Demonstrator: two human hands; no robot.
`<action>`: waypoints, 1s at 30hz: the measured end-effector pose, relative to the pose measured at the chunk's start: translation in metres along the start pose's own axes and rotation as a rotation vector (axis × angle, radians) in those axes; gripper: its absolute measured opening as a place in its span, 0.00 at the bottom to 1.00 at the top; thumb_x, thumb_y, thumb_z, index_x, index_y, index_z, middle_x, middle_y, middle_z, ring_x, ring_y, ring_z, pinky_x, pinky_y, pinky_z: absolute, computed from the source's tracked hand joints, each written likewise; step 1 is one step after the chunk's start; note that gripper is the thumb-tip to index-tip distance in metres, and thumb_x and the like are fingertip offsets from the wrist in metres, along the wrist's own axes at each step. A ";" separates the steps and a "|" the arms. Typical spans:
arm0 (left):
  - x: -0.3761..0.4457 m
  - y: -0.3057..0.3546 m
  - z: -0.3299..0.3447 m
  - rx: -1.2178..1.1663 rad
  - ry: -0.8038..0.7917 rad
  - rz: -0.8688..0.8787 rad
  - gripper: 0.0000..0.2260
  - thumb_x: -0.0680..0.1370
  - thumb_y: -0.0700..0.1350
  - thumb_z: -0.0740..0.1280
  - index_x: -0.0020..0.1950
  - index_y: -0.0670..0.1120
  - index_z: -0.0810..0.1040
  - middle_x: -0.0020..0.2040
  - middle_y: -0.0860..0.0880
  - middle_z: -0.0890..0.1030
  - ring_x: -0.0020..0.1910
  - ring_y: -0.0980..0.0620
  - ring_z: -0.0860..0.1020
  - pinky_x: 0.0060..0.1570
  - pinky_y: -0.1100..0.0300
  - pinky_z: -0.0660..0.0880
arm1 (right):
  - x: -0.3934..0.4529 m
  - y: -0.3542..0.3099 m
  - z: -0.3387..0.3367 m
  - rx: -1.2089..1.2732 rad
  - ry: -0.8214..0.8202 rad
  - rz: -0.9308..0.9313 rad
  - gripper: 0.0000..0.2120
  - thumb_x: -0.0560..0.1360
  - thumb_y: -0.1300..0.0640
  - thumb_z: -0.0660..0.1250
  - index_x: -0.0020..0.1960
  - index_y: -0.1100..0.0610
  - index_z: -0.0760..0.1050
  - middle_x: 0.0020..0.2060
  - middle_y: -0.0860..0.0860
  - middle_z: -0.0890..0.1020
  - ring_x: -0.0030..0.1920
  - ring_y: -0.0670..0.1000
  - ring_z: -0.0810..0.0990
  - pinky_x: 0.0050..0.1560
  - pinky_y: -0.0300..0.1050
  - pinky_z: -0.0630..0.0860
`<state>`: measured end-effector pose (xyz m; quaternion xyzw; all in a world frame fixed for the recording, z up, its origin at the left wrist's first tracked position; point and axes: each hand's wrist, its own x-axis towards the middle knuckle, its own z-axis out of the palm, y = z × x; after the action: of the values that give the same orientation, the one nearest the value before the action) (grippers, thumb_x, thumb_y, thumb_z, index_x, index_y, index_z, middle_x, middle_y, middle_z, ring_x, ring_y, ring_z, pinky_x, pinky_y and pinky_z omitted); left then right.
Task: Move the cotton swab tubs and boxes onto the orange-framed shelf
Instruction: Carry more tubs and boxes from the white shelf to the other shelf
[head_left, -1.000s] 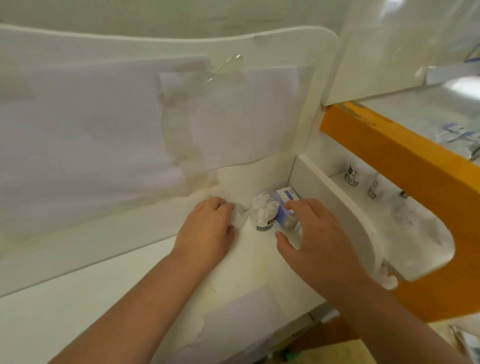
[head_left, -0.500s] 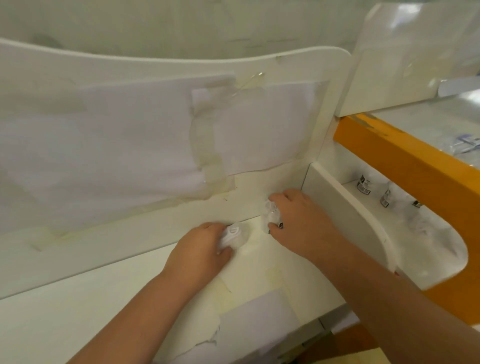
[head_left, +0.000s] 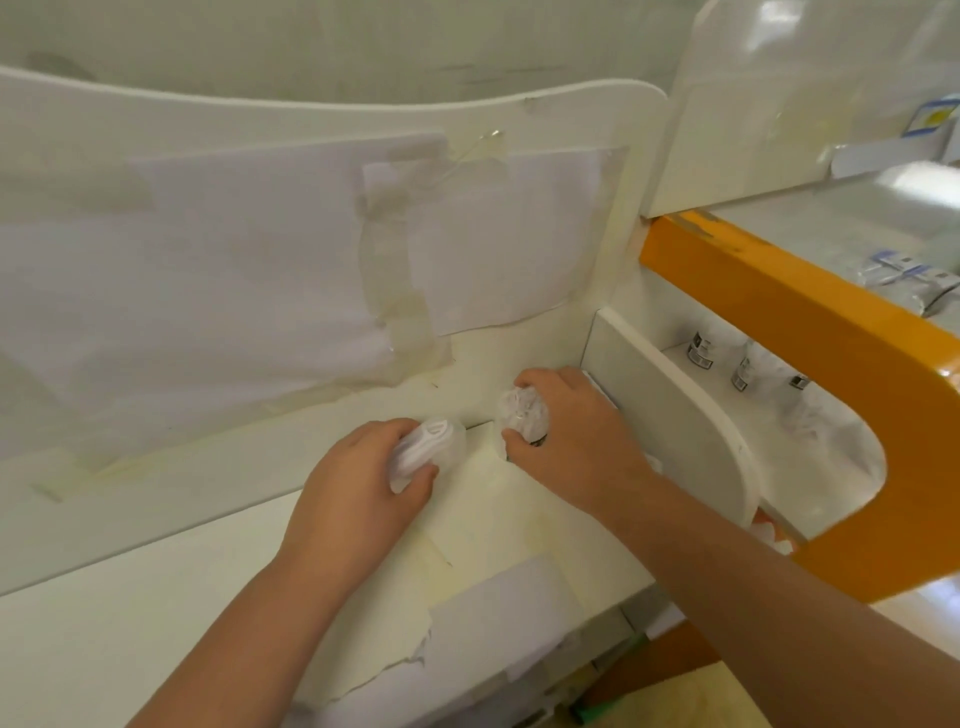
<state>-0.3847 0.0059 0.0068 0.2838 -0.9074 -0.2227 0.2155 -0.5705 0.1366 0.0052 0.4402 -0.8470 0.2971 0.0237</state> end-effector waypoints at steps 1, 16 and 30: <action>-0.001 0.005 -0.001 -0.006 0.008 0.005 0.14 0.73 0.51 0.70 0.58 0.58 0.76 0.48 0.61 0.77 0.46 0.61 0.73 0.42 0.72 0.66 | -0.007 0.000 -0.006 0.042 0.029 0.002 0.24 0.69 0.46 0.72 0.63 0.44 0.70 0.56 0.43 0.73 0.53 0.47 0.75 0.52 0.41 0.74; -0.066 0.166 0.006 -0.009 0.064 0.112 0.16 0.70 0.50 0.72 0.50 0.66 0.70 0.45 0.64 0.76 0.47 0.68 0.73 0.42 0.71 0.67 | -0.166 0.047 -0.147 0.185 0.124 -0.060 0.25 0.69 0.43 0.70 0.63 0.38 0.65 0.57 0.34 0.66 0.54 0.39 0.70 0.49 0.34 0.74; -0.148 0.367 0.094 -0.161 -0.037 0.236 0.12 0.72 0.54 0.69 0.54 0.63 0.74 0.47 0.64 0.76 0.45 0.64 0.75 0.42 0.62 0.73 | -0.296 0.195 -0.288 0.166 0.224 0.100 0.24 0.69 0.44 0.71 0.62 0.40 0.68 0.58 0.35 0.69 0.59 0.40 0.72 0.54 0.35 0.71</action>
<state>-0.4765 0.3944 0.0853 0.1527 -0.9175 -0.2730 0.2455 -0.6014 0.5894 0.0581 0.3620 -0.8323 0.4143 0.0668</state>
